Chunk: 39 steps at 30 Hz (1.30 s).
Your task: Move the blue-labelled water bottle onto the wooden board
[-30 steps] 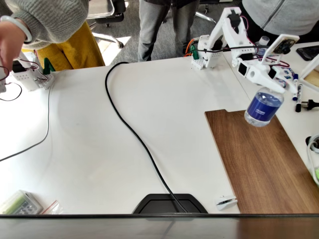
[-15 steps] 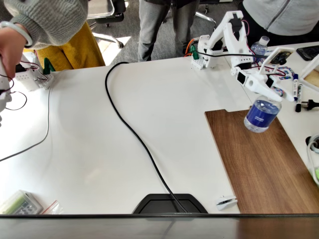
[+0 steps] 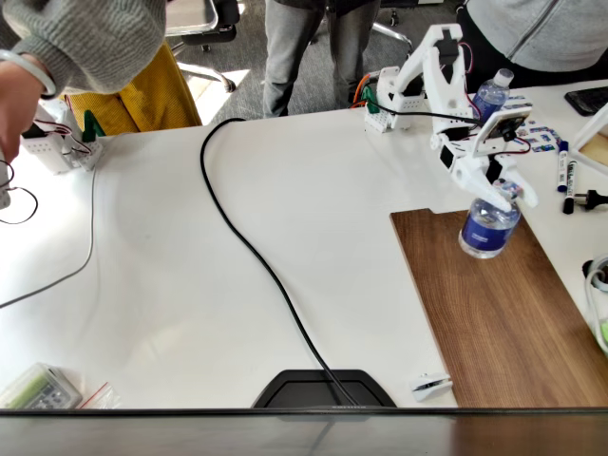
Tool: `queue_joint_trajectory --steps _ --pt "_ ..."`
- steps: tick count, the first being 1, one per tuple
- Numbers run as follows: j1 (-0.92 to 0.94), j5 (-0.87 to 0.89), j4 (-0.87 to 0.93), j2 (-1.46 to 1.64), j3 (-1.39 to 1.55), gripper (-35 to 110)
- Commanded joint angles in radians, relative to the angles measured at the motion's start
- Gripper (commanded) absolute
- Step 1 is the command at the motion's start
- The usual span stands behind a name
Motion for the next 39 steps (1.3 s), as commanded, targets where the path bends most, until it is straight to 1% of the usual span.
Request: queue_joint_trajectory --steps 1,27,33,35,39 --pt "0.02 -0.005 -0.032 0.02 0.006 0" --pt "-0.026 0.005 -0.074 -0.103 0.006 0" --pt "-0.031 -0.034 -0.049 -0.11 0.006 0" --pt "-0.032 -0.072 -0.028 -0.112 0.006 0" --pt "-0.038 -0.129 -0.011 -0.117 0.006 5"
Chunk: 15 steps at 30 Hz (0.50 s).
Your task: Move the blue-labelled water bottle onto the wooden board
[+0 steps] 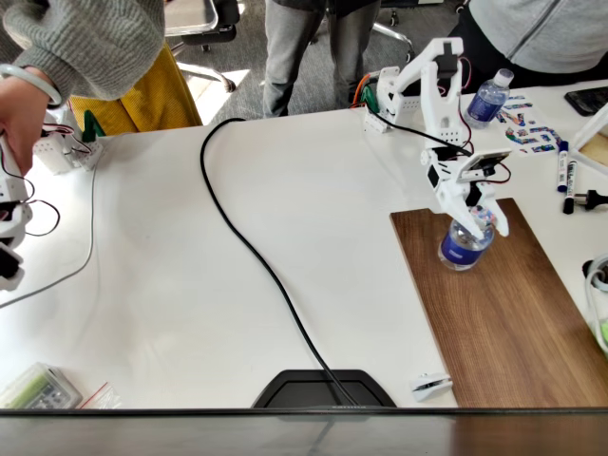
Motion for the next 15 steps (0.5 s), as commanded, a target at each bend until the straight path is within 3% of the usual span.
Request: queue_joint_trajectory --steps 1,8,15 --pt "0.008 -0.048 -0.008 0.035 0.008 6" --pt "0.002 -0.063 0.0 0.035 0.009 11" --pt "0.009 -0.126 0.015 0.035 0.009 33"
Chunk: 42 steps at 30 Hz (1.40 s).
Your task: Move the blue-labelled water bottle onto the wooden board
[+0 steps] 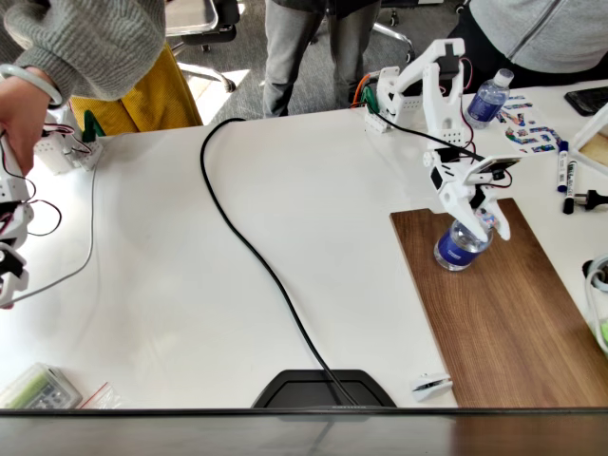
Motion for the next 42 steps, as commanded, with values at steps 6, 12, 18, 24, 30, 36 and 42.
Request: queue_joint_trajectory --steps 6,12,18,24,30,36,42 --pt "0.009 -0.026 -0.003 0.035 0.014 39" --pt "0.025 -0.04 0.005 0.038 0.018 42" --pt "0.021 -0.087 0.008 0.071 0.071 41" --pt "0.008 -0.097 0.017 0.133 0.153 41" --pt "0.0 -0.1 -0.006 0.17 0.227 41" --pt "0.002 -0.114 -0.025 0.198 0.227 43" --pt "-0.003 -0.112 -0.021 0.239 0.224 43"
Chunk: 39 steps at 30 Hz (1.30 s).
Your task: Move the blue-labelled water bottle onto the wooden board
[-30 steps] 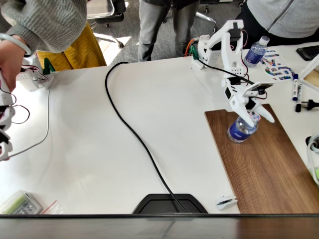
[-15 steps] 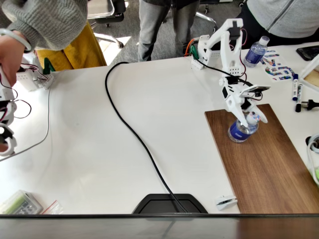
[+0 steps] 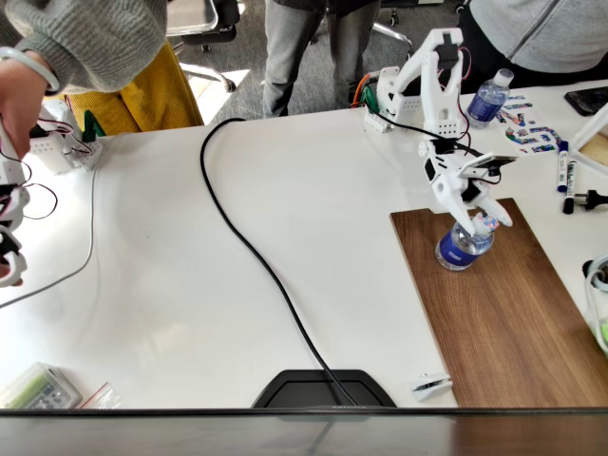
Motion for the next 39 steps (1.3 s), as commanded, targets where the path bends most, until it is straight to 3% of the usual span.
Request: queue_joint_trajectory --steps 1,24,39 --pt "-0.011 -0.02 -0.031 0.094 -0.008 43" --pt "-0.086 -0.028 -0.104 0.238 0.035 43" --pt "-0.005 -0.081 -0.055 0.529 0.356 42"
